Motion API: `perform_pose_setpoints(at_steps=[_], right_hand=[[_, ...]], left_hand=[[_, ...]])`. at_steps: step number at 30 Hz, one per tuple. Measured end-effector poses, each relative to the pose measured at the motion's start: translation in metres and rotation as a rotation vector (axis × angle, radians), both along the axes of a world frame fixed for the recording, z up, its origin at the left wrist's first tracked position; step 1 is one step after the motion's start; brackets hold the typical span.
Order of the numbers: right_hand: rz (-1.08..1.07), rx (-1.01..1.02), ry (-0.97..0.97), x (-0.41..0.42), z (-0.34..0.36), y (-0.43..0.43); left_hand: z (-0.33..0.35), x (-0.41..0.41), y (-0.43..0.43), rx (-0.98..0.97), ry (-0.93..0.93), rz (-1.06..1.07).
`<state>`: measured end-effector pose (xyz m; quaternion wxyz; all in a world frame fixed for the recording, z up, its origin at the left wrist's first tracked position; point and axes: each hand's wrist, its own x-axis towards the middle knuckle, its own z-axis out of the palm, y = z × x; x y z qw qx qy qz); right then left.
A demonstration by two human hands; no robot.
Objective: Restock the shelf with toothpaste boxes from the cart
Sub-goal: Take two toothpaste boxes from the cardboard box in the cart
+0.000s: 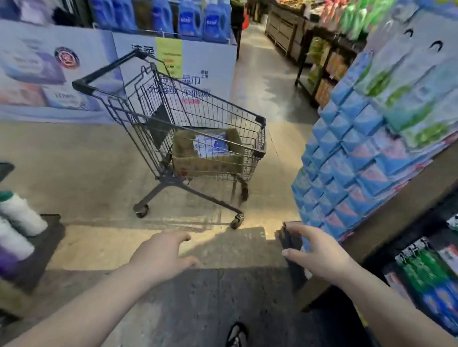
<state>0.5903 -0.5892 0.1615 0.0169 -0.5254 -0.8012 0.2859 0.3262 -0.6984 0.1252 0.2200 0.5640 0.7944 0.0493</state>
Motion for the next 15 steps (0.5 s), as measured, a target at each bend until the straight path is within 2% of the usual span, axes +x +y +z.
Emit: perform_pose_setpoints(at_steps=[9, 15], right_hand=[[0.086, -0.031, -0.011, -0.052, -0.010, 0.187], [0.166, -0.022, -0.052, -0.101, -0.010, 0.282]], left_hand=[[0.006, -0.034, 0.182, -0.020, -0.053, 0.067], [0.001, -0.069, 0.243, -0.052, -0.062, 0.137]])
